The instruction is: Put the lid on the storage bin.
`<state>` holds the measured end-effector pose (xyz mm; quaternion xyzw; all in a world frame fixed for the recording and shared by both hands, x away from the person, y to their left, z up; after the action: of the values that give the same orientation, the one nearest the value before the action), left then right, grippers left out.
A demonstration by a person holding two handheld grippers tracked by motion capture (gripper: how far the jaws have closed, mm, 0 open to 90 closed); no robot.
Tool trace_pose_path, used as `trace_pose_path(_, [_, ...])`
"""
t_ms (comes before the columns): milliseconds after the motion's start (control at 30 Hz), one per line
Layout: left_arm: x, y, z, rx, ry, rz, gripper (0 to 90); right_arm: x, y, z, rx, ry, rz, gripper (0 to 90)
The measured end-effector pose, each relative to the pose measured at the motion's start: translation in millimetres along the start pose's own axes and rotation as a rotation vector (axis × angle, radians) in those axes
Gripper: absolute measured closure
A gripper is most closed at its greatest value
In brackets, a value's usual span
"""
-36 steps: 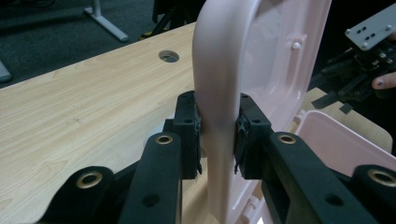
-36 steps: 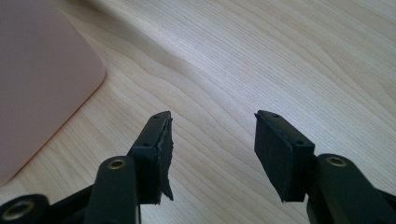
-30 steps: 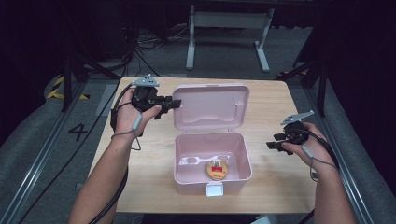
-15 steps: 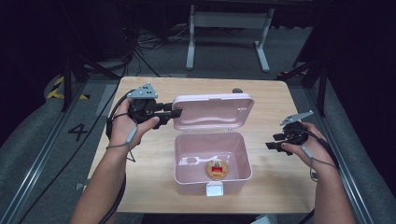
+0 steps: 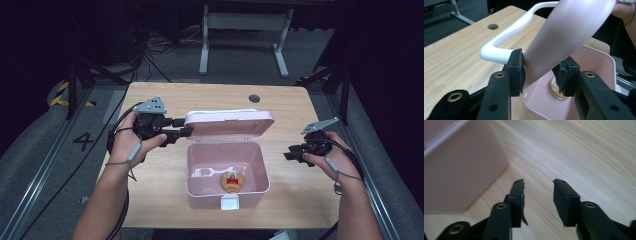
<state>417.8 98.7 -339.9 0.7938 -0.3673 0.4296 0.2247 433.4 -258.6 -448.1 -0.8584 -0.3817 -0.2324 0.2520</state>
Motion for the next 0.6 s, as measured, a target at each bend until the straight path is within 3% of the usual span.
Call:
trace_pose_path(167, [-6.7, 2.9, -1.4, 0.004, -0.043, 0.023, 63.4, 10.6, -20.9, -6.9, 0.086, 0.048, -0.002, 73.7])
trace_pose_path(333, [-10.4, 5.8, -2.8, 0.005, -0.069, 0.032, 63.2, 20.3, -37.3, -10.0, 0.124, 0.077, -0.06, 82.5])
trace_pose_path(600, [-15.8, 11.5, -6.2, -0.007, -0.099, 0.051, 62.9, 31.8, -61.1, -12.4, 0.173, 0.102, -0.137, 83.6])
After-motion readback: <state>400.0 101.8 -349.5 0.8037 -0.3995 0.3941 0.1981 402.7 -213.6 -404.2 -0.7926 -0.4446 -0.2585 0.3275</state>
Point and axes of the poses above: each handheld gripper's, and its own axes: z roughly forward along the jaws, x roughly out of its top, y roughly to its right, the point moved 9 cm from there along z, roughly forward along the jaws, and after that the axes turned 10 degrees about x, right-handed, at the moved point
